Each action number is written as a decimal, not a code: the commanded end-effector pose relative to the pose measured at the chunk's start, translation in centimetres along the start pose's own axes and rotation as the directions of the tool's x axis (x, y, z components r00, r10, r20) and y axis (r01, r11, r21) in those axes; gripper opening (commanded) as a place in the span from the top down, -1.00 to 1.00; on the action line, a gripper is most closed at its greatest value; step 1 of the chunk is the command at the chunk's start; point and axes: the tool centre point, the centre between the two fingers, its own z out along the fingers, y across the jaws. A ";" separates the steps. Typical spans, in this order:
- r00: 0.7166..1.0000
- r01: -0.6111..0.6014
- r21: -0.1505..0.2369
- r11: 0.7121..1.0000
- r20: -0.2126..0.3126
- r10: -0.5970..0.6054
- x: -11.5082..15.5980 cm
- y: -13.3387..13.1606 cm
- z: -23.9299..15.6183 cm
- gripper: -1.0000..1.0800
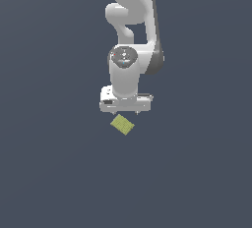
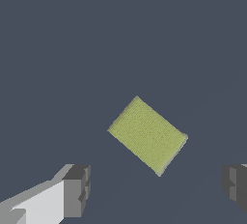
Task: Pick up the object and move it to a goal position.
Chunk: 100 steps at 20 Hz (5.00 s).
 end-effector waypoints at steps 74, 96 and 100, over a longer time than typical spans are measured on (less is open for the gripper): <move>0.622 0.782 -0.042 0.622 -0.021 -0.783 -1.1 1.8 9.5 -0.92; 0.620 0.783 -0.045 0.621 -0.022 -0.784 -0.8 2.0 12.8 1.00; 0.620 0.783 -0.045 0.621 -0.022 -0.784 -0.7 1.6 12.3 1.00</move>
